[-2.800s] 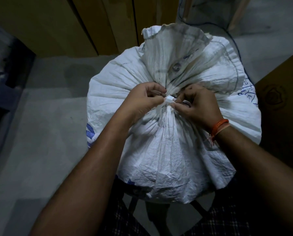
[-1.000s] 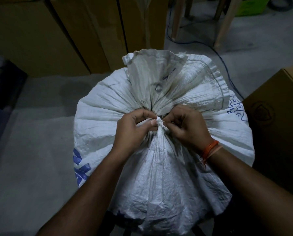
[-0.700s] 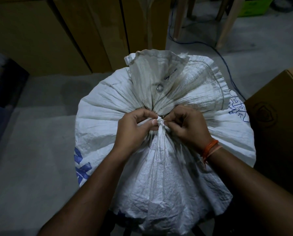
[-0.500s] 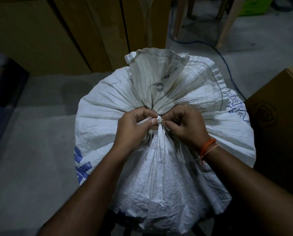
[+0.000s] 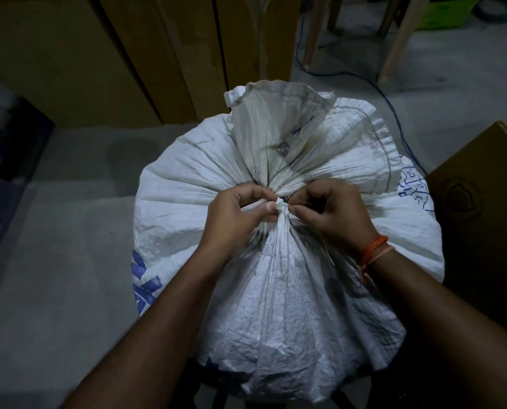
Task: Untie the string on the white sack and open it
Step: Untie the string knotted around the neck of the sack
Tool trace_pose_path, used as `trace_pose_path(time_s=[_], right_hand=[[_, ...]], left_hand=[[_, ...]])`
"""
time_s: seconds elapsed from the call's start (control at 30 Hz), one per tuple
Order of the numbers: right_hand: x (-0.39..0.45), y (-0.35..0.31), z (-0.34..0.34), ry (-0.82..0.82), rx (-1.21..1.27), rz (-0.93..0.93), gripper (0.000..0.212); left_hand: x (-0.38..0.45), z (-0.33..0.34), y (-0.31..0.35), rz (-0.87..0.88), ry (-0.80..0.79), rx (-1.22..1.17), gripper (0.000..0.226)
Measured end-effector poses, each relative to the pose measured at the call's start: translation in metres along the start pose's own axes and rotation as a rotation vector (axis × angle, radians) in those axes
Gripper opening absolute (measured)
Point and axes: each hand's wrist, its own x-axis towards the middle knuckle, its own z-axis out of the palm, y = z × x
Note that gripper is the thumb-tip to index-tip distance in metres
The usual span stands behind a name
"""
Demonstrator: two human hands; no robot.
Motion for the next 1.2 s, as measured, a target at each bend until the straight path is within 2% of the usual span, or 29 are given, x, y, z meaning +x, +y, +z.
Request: trace_pose_path(time_s=[0.17, 0.63, 0.87, 1.2], right_hand=[[-0.001, -0.002, 0.004, 0.005, -0.009, -0.014, 0.004], [-0.002, -0.008, -0.002, -0.013, -0.106, -0.068, 0.007], [-0.002, -0.013, -0.013, -0.03, -0.284, -0.128, 0.008], [0.002, -0.006, -0.005, 0.033, -0.146, -0.054, 0.007]], left_hand=[[-0.001, 0.002, 0.001, 0.026, -0.007, 0.008, 0.019], [0.001, 0.002, 0.0, 0.024, -0.013, -0.008, 0.014], [0.002, 0.003, -0.001, 0.008, -0.011, -0.029, 0.02], [0.003, -0.003, -0.003, 0.02, -0.004, -0.018, 0.013]])
